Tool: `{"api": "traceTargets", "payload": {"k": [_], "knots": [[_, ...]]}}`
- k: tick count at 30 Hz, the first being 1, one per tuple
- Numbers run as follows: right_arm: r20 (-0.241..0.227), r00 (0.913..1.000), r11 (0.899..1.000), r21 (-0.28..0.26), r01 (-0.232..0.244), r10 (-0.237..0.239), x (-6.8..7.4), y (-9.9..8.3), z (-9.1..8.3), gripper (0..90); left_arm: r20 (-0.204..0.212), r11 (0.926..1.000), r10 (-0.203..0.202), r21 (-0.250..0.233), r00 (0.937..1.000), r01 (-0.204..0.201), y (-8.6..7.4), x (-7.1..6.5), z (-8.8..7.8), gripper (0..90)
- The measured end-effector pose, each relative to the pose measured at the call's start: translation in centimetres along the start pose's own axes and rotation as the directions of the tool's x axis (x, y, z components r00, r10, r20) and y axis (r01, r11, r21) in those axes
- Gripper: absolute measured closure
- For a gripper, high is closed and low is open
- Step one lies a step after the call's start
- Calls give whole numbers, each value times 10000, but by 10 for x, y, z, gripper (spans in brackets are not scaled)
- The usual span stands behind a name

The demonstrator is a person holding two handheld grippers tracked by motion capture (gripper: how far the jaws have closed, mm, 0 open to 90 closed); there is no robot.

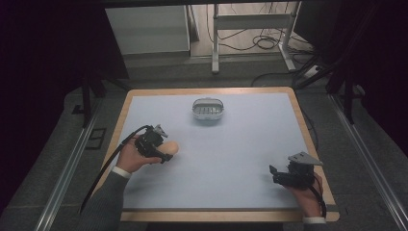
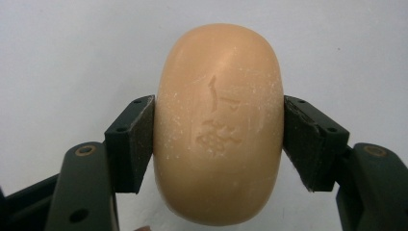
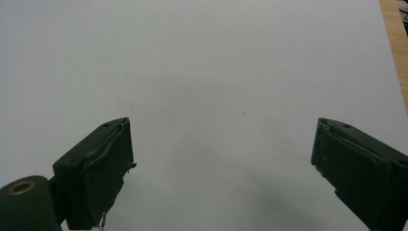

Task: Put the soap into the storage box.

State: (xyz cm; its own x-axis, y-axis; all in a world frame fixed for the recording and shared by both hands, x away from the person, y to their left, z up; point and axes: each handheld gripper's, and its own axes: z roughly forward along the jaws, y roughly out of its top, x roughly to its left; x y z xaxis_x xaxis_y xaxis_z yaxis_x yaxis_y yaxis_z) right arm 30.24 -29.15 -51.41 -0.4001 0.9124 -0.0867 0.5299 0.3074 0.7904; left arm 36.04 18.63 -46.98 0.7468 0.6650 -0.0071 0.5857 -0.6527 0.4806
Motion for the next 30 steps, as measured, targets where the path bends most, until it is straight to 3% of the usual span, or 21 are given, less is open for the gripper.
{"api": "traceTargets", "payload": {"k": [30], "knots": [[18,10000,10000,53,12,-12,-1,-1,1,71,-101,9995,119,-294,9999,-122,36,11,-2,326]]}}
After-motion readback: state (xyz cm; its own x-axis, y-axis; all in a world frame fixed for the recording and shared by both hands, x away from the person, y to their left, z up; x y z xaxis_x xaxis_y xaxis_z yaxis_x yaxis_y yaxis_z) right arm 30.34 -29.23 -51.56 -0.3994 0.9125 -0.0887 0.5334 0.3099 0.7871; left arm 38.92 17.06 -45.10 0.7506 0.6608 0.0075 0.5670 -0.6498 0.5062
